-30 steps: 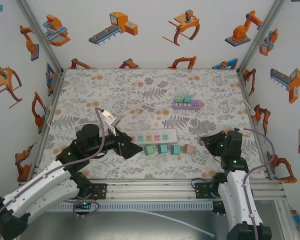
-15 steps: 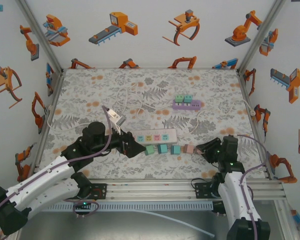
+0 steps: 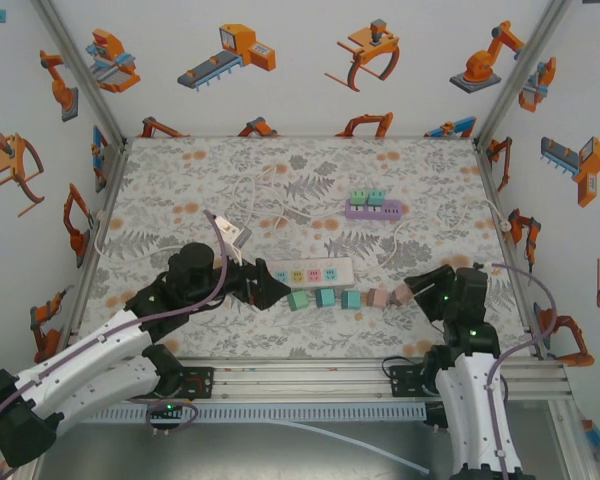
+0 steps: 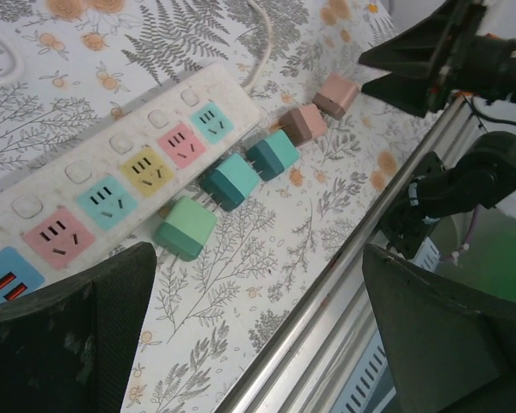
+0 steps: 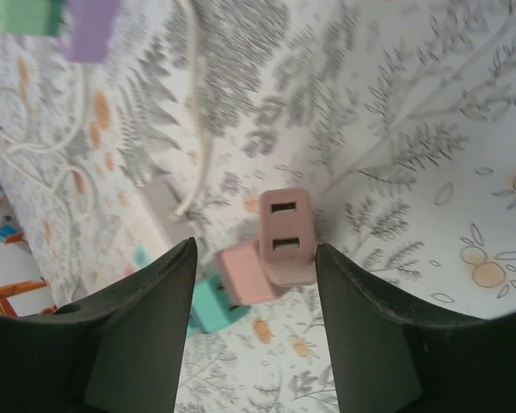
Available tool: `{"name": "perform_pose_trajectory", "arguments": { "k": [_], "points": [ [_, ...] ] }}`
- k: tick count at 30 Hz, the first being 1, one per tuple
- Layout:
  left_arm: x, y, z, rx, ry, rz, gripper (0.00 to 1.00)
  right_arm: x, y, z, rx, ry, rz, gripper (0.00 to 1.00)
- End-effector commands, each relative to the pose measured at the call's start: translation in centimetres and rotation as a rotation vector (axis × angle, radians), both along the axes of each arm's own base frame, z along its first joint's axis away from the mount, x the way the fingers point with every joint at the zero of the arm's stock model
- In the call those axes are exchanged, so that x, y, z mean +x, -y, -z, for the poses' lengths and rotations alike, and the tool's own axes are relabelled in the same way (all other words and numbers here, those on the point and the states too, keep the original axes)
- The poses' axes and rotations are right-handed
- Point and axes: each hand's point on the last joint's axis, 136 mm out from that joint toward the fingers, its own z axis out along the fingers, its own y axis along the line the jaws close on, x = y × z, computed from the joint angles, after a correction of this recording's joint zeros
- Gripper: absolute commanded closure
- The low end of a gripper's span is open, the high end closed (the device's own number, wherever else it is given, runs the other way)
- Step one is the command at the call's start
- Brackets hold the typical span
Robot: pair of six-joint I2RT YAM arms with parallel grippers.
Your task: Pull the plug off the socket
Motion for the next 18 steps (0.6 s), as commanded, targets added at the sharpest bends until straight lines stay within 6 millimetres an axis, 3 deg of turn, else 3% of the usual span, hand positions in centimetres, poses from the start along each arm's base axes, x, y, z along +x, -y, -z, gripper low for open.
{"name": "perform_pose_trajectory", "arguments": {
  "k": [1, 5, 9, 13, 18],
  "points": [
    [1.0, -0.1, -1.5, -0.005, 0.038, -0.049, 0.03, 1.6, 0.3, -4.4, -0.047, 0.088, -0.017, 0.48],
    [1.8, 0.3, -1.6, 0.013, 0.039, -0.066, 0.03, 4.1, 0.3, -8.5, -0.069, 0.141, -0.045, 0.49],
    [2.4, 0.8, -1.5, 0.025, 0.032, -0.074, 0.03, 6.4, 0.8, -11.0, -0.110, 0.186, -0.044, 0.49],
    [3.3, 1.4, -1.8, 0.011, 0.029, -0.093, 0.03, 9.4, 1.5, -12.3, -0.213, 0.209, -0.078, 0.49],
    [7.0, 1.3, -2.0, 0.043, 0.021, -0.262, 0.03, 14.3, 1.4, -12.5, -0.311, 0.202, -0.166, 0.48]
  ]
}}
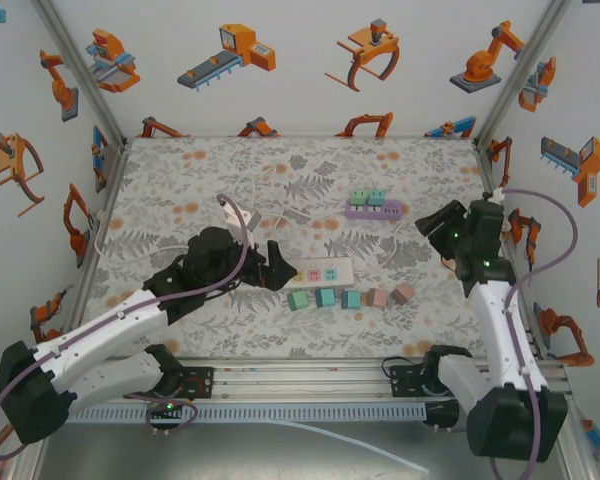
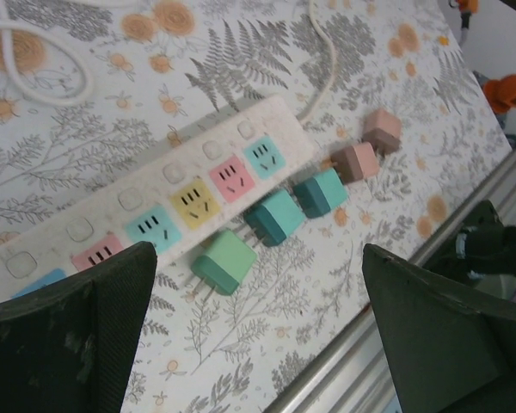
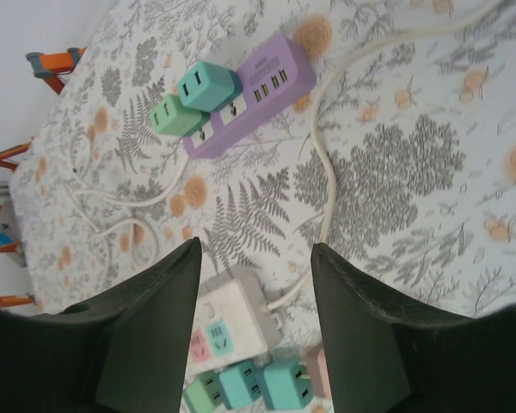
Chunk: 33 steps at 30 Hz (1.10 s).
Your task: Pull the plug off the socket
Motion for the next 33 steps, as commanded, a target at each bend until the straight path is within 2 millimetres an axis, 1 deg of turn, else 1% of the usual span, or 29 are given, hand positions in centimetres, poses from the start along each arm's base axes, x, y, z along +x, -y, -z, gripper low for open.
{"name": "perform_pose_trajectory", "arguments": {
  "k": [1, 4, 6, 7, 8, 10, 12, 14, 16, 17, 19, 21, 23, 25, 26, 29, 33],
  "points": [
    [3.4, 0.0, -2.2, -0.027, 0.044, -0.166, 0.03, 3.9, 0.1, -2.1, -0.109, 0.075, -0.061, 0.48],
    [7.1, -0.3, -2.3, -0.010, 0.031, -0.331, 0.03, 6.9, 0.1, -0.7, -0.094, 0.036, -0.055, 0.48],
    [9.7, 0.1, -2.1, -0.004, -0.011, -0.416, 0.03, 8.9, 0.4, 0.3, -0.105, 0.006, -0.047, 0.48],
    [11.1, 0.7, -1.8, 0.001, -0.042, -0.444, 0.03, 9.9, 0.5, 0.7, -0.116, -0.005, -0.045, 0.48],
    [12.3, 1.4, -1.6, 0.008, -0.066, -0.460, 0.01, 10.9, 0.6, 1.4, -0.126, -0.024, -0.047, 0.48],
    [14.5, 3.7, -1.4, 0.045, -0.096, -0.448, 0.06, 13.0, 0.6, 2.6, -0.134, -0.054, -0.067, 0.49],
    [16.4, 5.9, -0.9, 0.073, -0.105, -0.438, 0.07, 14.8, 0.4, 4.3, -0.124, -0.090, -0.086, 0.49],
    [18.1, 7.6, 0.2, 0.078, -0.122, -0.436, 0.07, 16.5, 0.0, 5.8, -0.098, -0.108, -0.096, 0.50],
    [19.7, 8.8, 1.7, 0.060, -0.156, -0.450, 0.08, 18.0, -0.3, 7.5, -0.088, -0.124, -0.111, 0.51],
    [20.4, 9.2, 2.3, 0.046, -0.171, -0.455, 0.08, 18.4, -0.4, 8.3, -0.086, -0.138, -0.111, 0.52],
    [21.7, 10.0, 4.2, 0.020, -0.214, -0.461, 0.10, 19.1, -0.4, 9.9, -0.085, -0.166, -0.112, 0.52],
    [22.6, 11.4, 5.5, -0.005, -0.238, -0.431, 0.12, 19.3, -0.7, 11.3, -0.081, -0.190, -0.126, 0.53],
    [23.3, 12.5, 7.0, -0.011, -0.270, -0.401, 0.13, 19.3, -1.1, 12.4, -0.092, -0.215, -0.151, 0.53],
    [23.6, 13.3, 8.7, -0.009, -0.309, -0.368, 0.14, 19.0, -2.0, 13.3, -0.110, -0.238, -0.203, 0.53],
    [23.7, 13.4, 9.6, -0.005, -0.325, -0.371, 0.16, 18.8, -2.3, 13.6, -0.123, -0.250, -0.222, 0.53],
    [23.6, 13.1, 11.4, 0.017, -0.354, -0.385, 0.19, 18.0, -3.1, 14.5, -0.139, -0.276, -0.260, 0.54],
    [22.9, 12.4, 12.9, 0.047, -0.376, -0.390, 0.21, 17.3, -4.7, 15.0, -0.126, -0.282, -0.298, 0.56]
  ]
}}
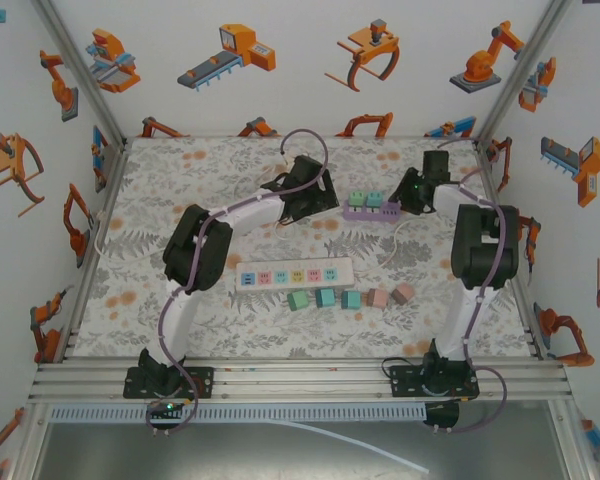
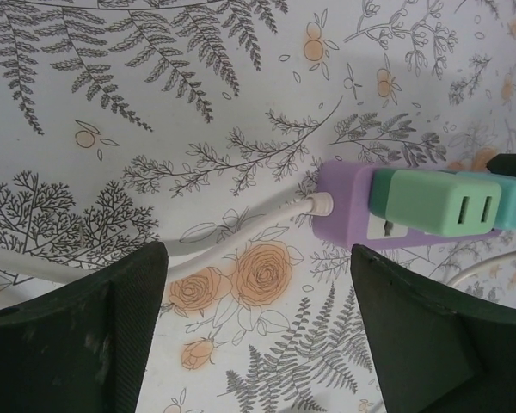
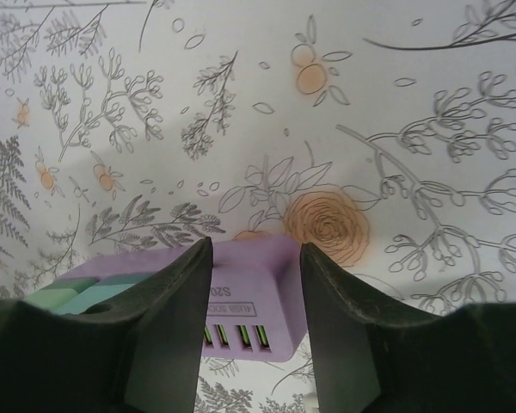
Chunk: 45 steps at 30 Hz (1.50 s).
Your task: Pull the plug off the socket
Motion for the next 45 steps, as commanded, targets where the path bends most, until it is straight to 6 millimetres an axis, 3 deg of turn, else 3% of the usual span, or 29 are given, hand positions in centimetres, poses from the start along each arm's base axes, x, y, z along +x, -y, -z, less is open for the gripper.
{"name": "perform_pose_trajectory", "arguments": {
  "k": [1, 8, 17, 22, 27, 30, 33, 37, 40, 45],
  "points": [
    [-0.5, -0.3, -0.4, -0.020, -0.011, -0.003, 0.21, -1.0, -2.3, 0.4, 0.001, -0.024, -0.084, 0.57],
    [-1.3, -3.9, 2.0, 0.016, -0.067, -0.045, 0.25, -1.7, -7.6, 0.4, 0.034, -0.020, -0.175, 0.57],
    [-4.9, -9.4, 4.3, 0.091, -0.147, -0.080, 0.34, -4.6, -13.7, 1.1, 0.121, -0.020, -0.165, 0.57],
    [-7.3, -12.4, 4.3, 0.124, -0.159, -0.102, 0.38, -6.2, -17.4, 1.1, 0.156, -0.011, -0.204, 0.57],
    [-9.5, -15.3, 4.4, 0.166, -0.177, -0.141, 0.38, -7.8, -19.8, 0.7, 0.194, 0.013, -0.208, 0.57],
    [-10.3, -17.4, 4.1, 0.183, -0.152, -0.197, 0.39, -8.6, -20.4, -0.4, 0.181, 0.034, -0.216, 0.57],
    [-10.4, -18.8, 3.4, 0.212, -0.110, -0.228, 0.38, -8.8, -19.5, -1.4, 0.114, 0.053, -0.220, 0.55],
    [-10.0, -18.6, 2.2, 0.208, -0.081, -0.205, 0.33, -8.9, -18.3, -3.4, 0.007, 0.091, -0.263, 0.55],
    [-9.6, -18.6, 1.0, 0.198, -0.041, -0.204, 0.31, -8.8, -18.3, -6.3, -0.060, 0.178, -0.355, 0.53],
    [-9.2, -17.8, -2.8, 0.108, 0.081, -0.169, 0.28, -9.9, -20.5, -11.5, -0.151, 0.418, -0.657, 0.53]
  ]
}}
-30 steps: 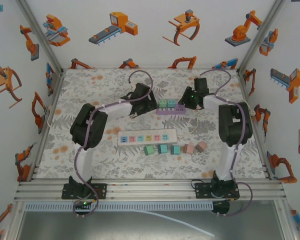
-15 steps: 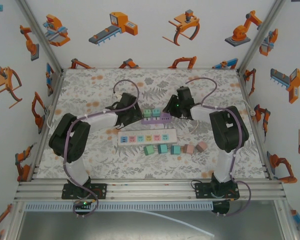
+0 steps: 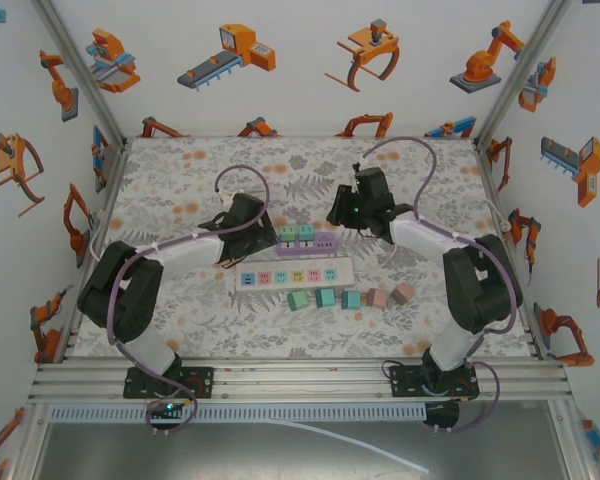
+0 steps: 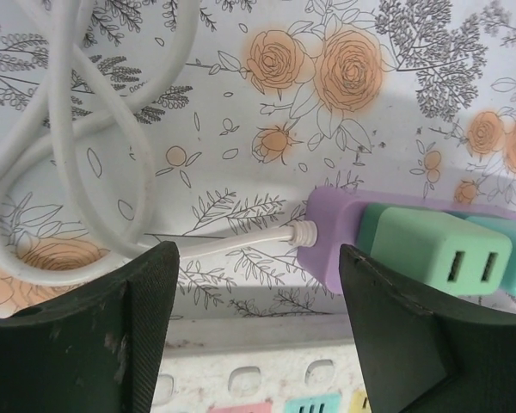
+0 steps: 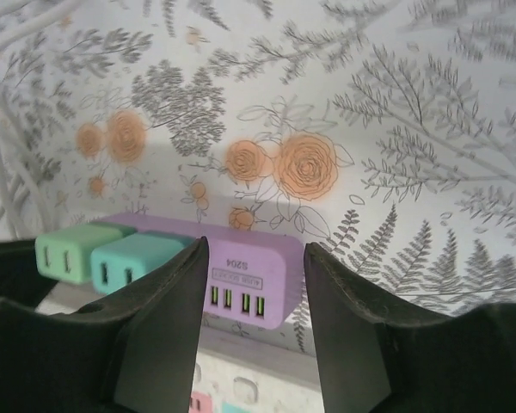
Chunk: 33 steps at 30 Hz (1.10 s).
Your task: Pull the plug off the socket
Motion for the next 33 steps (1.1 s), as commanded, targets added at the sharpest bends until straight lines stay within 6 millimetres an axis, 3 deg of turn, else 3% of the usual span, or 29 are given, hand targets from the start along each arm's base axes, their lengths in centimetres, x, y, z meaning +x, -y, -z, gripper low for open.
{"name": "perform_pose_trajectory", "arguments": {
  "k": [1, 7, 10, 12, 22, 33],
  "points": [
    [0.5, 0.4, -3.9, -0.057, 0.132, 0.051, 0.28, -0.5, -1.9, -5.2, -0.085, 0.260, -0.267, 0.54],
    [-0.7, 2.1, -8.7, -0.184, 0.278, 0.184, 0.21, -4.9, -5.1, -9.0, -0.184, 0.674, -0.726, 0.52],
    [-1.6, 2.7, -9.9, -0.214, 0.311, 0.251, 0.20, -8.2, -6.5, -8.9, -0.222, 0.908, -0.982, 0.50],
    [-2.3, 3.2, -10.3, -0.228, 0.332, 0.305, 0.18, -9.8, -7.1, -7.9, -0.245, 1.014, -1.119, 0.49],
    [-2.5, 2.2, -7.2, -0.160, 0.265, 0.305, 0.18, -8.8, -8.6, -2.6, -0.293, 0.910, -1.291, 0.49],
    [-1.9, 3.6, -3.1, -0.156, 0.154, 0.349, 0.17, -8.2, -10.4, 1.2, -0.291, 0.725, -1.371, 0.51]
  ]
}}
